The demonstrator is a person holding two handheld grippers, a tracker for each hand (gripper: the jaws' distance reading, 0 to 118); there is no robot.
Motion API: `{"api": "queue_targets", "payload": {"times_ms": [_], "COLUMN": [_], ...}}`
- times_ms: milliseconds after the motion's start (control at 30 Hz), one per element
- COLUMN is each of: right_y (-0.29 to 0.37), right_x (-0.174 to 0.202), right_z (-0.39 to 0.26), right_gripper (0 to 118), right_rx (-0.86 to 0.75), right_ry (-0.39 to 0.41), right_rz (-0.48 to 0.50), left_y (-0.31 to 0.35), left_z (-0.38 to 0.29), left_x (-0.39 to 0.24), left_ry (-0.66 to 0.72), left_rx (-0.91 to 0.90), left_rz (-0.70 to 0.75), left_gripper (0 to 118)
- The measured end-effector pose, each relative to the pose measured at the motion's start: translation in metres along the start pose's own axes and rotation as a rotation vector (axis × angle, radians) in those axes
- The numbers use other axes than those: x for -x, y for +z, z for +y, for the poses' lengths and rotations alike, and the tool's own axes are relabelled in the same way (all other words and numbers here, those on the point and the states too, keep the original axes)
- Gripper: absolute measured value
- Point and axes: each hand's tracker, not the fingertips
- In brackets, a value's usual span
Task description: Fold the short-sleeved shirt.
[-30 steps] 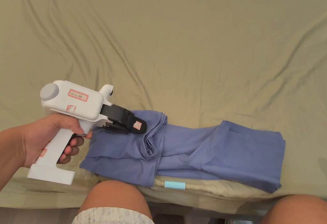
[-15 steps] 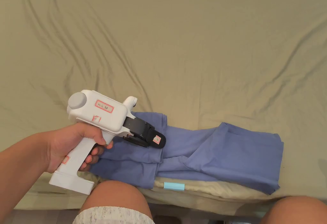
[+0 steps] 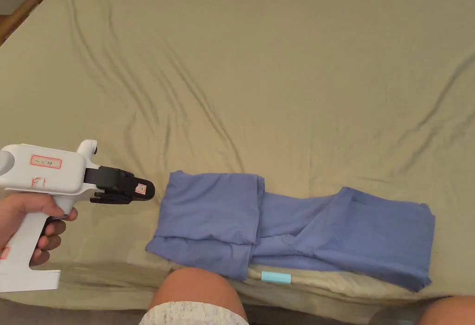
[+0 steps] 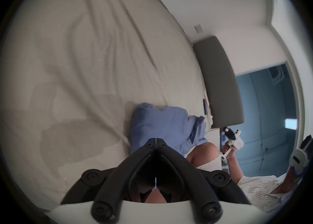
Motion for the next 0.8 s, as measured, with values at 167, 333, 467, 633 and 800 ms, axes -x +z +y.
{"api": "queue_targets", "payload": {"times_ms": [167,333,467,633,800], "right_y": [-0.001,-0.001,0.001,0.002,-0.003], "right_x": [0.002,0.006,0.006,0.008,0.007], "right_z": [0.001,0.003,0.005,0.006,0.004], "right_gripper": [0,0,0,0,0], "right_rx": [0.0,0.002,0.005,0.014,0.037], "right_ry": [-0.006,0.01,0.01,0.011,0.012], "right_rz": [0.006,0.003,-0.002,-0.015,-0.027], "left_y": [-0.002,-0.024,-0.041,-0.046,-0.037], "left_z": [-0.011,-0.006,-0.003,-0.002,-0.003], "left_x": [0.01,0.007,0.01,0.021,0.04], "left_ry": [-0.03,0.001,0.005,0.015,0.106], "left_rx": [0.006,-0.023,0.016,0.013,-0.032], "left_rz": [0.036,-0.004,-0.007,-0.031,-0.14], "left_gripper": [0,0,0,0,8]}}
